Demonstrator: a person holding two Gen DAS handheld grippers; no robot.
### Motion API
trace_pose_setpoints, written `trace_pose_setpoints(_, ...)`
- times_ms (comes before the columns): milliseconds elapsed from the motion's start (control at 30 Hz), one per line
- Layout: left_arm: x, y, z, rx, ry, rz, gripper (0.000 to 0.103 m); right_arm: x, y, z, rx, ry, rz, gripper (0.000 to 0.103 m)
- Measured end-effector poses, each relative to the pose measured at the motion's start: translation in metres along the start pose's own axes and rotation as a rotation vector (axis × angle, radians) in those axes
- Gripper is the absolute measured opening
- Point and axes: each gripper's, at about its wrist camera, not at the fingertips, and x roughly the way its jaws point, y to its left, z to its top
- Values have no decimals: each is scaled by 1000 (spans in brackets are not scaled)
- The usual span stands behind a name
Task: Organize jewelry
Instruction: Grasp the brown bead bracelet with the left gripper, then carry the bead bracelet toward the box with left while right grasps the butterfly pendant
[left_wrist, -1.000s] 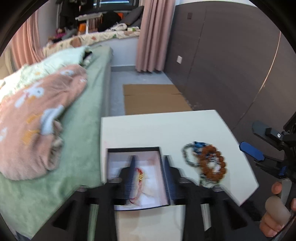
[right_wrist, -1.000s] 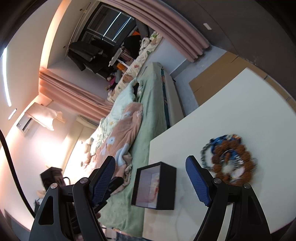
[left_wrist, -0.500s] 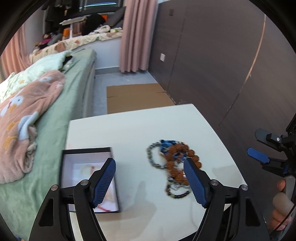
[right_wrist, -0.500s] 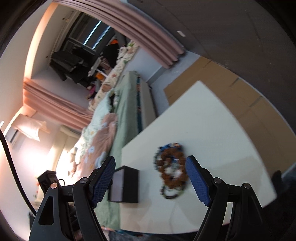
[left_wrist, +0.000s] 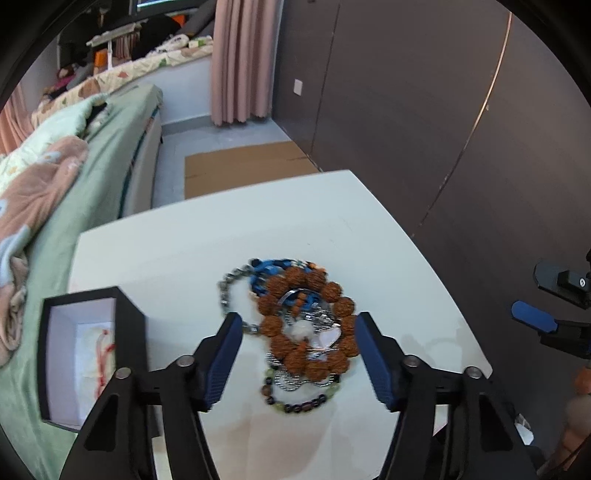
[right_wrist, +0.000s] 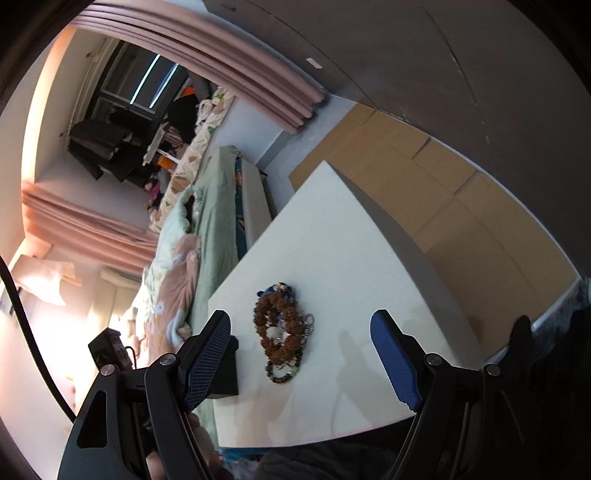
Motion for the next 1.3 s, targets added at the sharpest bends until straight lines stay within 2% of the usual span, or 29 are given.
trace_pose_setpoints(233, 22, -24, 1, 33, 23, -37, 61, -2, -9, 2, 17, 6, -21, 79)
trace_pose_setpoints(400, 41, -33, -1, 56, 55, -32, 54, -2, -11, 2, 21, 1, -43, 79)
trace_pose_setpoints(433, 46, -34, -2, 63, 62, -23, 52, -1, -12, 2, 20, 3, -46, 79)
trace_pose_setpoints(567, 59, -35, -7, 89, 92, -11, 26, 3, -10, 2, 16, 9, -55, 79)
trace_pose_setpoints(667, 54, -33, -8, 96, 67, -16, 20, 9, -7, 1, 17, 20, -63, 79)
trace_pose_setpoints(933, 8, -6, 3, 58, -35, -44, 20, 31, 12, -5, -14, 52, -69, 79)
trace_pose_setpoints(1200, -16, 19, 9, 9, -73, -84, 20, 60, 28, -9, -33, 95, -75, 78)
trace_pose_setpoints(1300, -23, 28, 10, -7, -85, -104, 20, 72, 35, -13, -41, 119, -73, 73)
